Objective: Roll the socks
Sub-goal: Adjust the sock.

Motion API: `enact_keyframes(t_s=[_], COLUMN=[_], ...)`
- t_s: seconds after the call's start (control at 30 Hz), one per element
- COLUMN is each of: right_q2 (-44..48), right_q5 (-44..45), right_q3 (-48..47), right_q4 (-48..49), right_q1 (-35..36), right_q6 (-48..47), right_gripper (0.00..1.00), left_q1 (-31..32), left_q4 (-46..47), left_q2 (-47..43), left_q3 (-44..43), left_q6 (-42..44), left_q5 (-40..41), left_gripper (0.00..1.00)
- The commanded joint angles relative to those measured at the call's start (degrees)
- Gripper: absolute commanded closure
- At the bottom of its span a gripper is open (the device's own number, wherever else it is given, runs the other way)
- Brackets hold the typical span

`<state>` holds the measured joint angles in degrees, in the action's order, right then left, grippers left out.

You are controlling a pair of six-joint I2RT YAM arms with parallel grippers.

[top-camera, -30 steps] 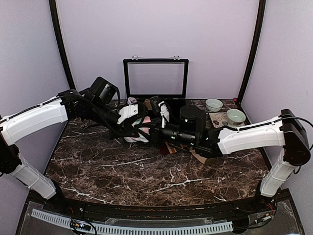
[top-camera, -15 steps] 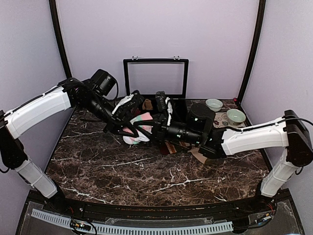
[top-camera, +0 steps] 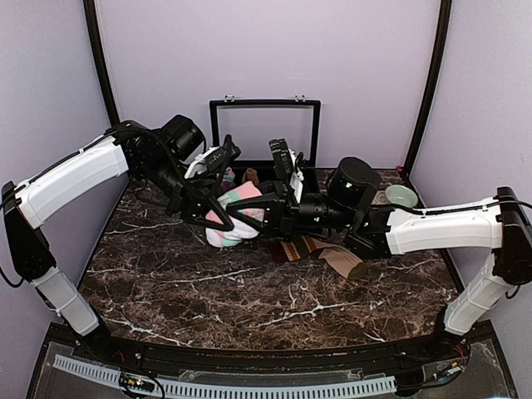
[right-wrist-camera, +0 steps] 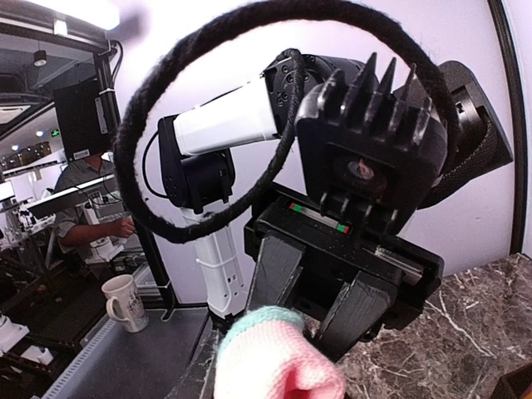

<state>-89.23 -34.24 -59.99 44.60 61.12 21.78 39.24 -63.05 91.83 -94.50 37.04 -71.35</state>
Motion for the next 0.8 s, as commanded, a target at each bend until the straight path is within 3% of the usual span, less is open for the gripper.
enact_keyframes(t_s=[0.0,0.07,0.13,0.2,0.33,0.43,0.6,0.77], right_q2=[-0.5,-1.24,-1.64,-1.64,-1.5,-1.62,-11.77,-24.31], right_q5=[-15.76,-18.33,-18.73,-16.44,-0.67,11.93,24.36,24.6], right_q3=[-1.02,-1.76,-3.52,-4.81,-8.01,-9.61,-21.13,-35.49], right_q4=[7.12,8.24,5.65,0.63,-19.19,-28.65,-43.27,-47.87], right_q1=[-0.29,-0.7,-0.9,-1.07,-1.83,-4.3,-9.45,-15.41], right_q6=[2.6,5.25,5.73,4.2,-7.47,-11.19,-19.34,-22.84], right_gripper=[0.83,0.88,1.0,1.0,1.0,1.0,1.0,1.0], left_q1=[-1.2,-1.28,-1.28,-1.29,-2.6,-7.67,-24.4,-32.29], left_q4=[-4.51,-5.97,-5.54,-2.79,11.34,15.96,16.28,17.68], left_q2=[0.34,0.85,1.01,0.54,-3.43,-5.32,-2.48,-1.77], left_q3=[-2.82,-3.72,-3.94,-3.47,2.04,3.88,3.76,9.23], left_q6=[2.05,3.27,2.88,0.81,-9.57,-10.46,-9.83,-7.16], left_q5=[-8.27,-8.22,-7.04,-3.58,12.69,26.0,33.14,37.94], left_gripper=[1.0,1.0,1.0,0.97,0.48,0.24,0.11,0.12])
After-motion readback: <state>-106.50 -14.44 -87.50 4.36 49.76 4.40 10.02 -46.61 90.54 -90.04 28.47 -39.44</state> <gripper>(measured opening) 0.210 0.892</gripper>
